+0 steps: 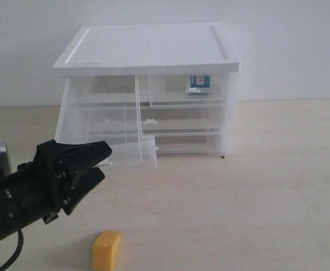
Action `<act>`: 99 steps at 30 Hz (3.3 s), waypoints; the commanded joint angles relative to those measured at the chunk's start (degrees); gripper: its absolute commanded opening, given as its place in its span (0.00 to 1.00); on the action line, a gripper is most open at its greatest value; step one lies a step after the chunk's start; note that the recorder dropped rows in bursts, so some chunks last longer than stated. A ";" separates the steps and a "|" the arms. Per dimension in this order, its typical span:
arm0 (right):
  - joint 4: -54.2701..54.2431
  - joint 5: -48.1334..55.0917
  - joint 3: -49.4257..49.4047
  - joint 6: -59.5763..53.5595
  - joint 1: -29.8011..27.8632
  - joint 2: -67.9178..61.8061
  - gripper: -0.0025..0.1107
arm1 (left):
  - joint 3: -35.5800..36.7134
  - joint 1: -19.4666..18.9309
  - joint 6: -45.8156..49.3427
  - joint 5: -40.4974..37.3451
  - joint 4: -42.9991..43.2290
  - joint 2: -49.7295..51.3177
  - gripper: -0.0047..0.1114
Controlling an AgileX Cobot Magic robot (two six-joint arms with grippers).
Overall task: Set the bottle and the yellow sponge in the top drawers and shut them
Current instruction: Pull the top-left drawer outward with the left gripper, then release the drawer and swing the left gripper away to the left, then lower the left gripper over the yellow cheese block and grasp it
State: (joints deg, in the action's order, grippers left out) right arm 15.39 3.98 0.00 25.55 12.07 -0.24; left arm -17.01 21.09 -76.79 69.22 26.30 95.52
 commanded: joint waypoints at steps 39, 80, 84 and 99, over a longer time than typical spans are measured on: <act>-0.06 0.37 0.00 -0.16 -0.13 0.24 0.02 | -14.95 0.30 -10.72 -50.87 52.06 -37.97 0.08; -1.15 0.47 0.00 -0.05 -0.13 0.24 0.02 | -24.97 0.30 91.53 -125.70 -52.27 -42.85 0.08; -1.15 0.47 0.00 -0.05 -0.13 0.24 0.02 | -20.90 0.30 92.27 -122.54 -53.42 -42.85 0.08; -1.16 0.57 0.00 -0.33 -0.13 0.24 0.02 | -19.40 20.65 75.64 -108.31 -35.97 -23.46 0.08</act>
State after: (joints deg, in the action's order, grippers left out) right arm 14.29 4.43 0.00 25.67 12.07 -0.24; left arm -36.60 37.95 6.48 -40.73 -16.92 67.89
